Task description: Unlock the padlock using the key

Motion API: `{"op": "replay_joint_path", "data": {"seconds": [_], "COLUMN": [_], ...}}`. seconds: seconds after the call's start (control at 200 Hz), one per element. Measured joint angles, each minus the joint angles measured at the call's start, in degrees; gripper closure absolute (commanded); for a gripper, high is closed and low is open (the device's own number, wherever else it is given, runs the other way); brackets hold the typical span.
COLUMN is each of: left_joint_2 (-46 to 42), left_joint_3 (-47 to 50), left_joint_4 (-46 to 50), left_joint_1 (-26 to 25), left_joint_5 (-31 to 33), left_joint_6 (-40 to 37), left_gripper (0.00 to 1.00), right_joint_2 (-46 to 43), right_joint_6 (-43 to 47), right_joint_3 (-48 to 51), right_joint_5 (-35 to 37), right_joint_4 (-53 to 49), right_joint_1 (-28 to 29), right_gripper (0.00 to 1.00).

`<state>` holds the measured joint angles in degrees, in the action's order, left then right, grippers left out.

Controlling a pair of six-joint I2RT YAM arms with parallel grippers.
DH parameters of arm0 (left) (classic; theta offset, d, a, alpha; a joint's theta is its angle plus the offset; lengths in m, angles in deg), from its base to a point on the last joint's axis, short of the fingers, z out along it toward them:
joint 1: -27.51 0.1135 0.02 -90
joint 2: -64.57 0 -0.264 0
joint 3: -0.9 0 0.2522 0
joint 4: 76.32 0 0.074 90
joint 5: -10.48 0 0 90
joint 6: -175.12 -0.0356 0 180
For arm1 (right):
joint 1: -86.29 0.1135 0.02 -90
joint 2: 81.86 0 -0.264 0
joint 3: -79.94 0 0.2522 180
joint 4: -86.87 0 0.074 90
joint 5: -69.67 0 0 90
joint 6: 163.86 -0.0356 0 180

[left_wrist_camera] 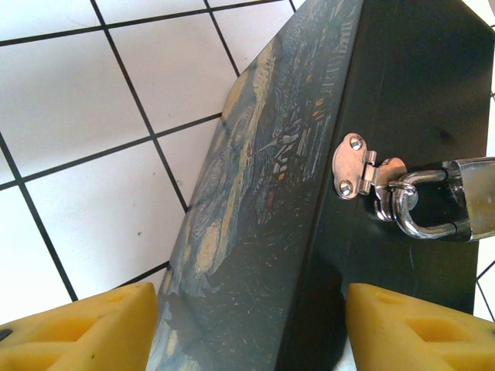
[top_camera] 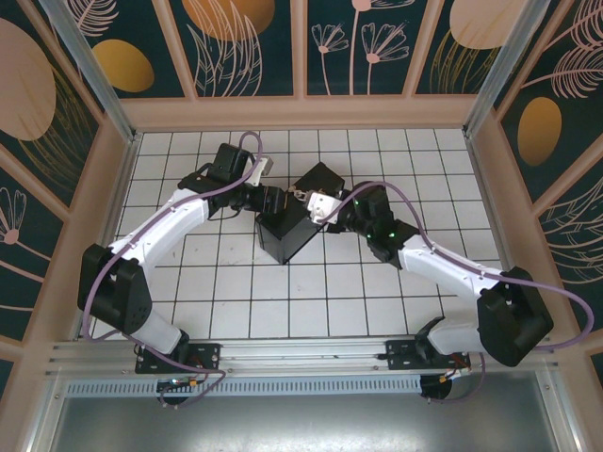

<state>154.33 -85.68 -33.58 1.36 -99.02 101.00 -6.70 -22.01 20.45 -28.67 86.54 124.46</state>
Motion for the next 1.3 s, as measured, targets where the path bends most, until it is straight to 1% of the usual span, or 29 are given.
{"op": "replay_joint_path", "data": {"seconds": [0.105,0.17,0.345,0.525,0.906,1.036,1.156,1.296], "left_joint_2": [0.0,0.0,0.0,0.0,0.0,0.0,0.0,0.0], "left_joint_3": [0.0,0.0,0.0,0.0,0.0,0.0,0.0,0.0], "left_joint_4": [0.0,0.0,0.0,0.0,0.0,-0.1,-0.1,-0.1], "left_joint_1": [0.0,0.0,0.0,0.0,0.1,0.1,0.1,0.1], "left_joint_5": [0.0,0.0,0.0,0.2,0.0,0.0,0.0,0.0], "left_joint_6": [0.0,0.0,-0.3,-0.9,-1.4,-1.5,-1.5,-1.5], "left_gripper": [0.35,0.35,0.35,0.35,0.35,0.35,0.35,0.35], "right_joint_2": [0.0,-0.2,-0.7,1.6,4.6,5.6,8.0,11.0], "right_joint_6": [-2.7,-2.7,0.1,-0.5,-7.6,-9.3,-10.4,-10.7], "right_joint_3": [0.0,0.3,2.4,-1.1,-9.8,-13.3,-17.0,-19.6], "right_joint_5": [-0.8,-0.7,0.7,-2.7,-14.3,-17.8,-20.3,-21.4], "right_joint_4": [-0.8,-0.8,0.2,-1.7,-9.6,-14.2,-18.5,-22.5], "right_joint_1": [0.0,0.0,0.3,-1.3,-4.8,-6.3,-6.4,-6.4], "right_gripper": [0.58,0.53,0.47,0.45,0.45,0.45,0.44,0.43]}}
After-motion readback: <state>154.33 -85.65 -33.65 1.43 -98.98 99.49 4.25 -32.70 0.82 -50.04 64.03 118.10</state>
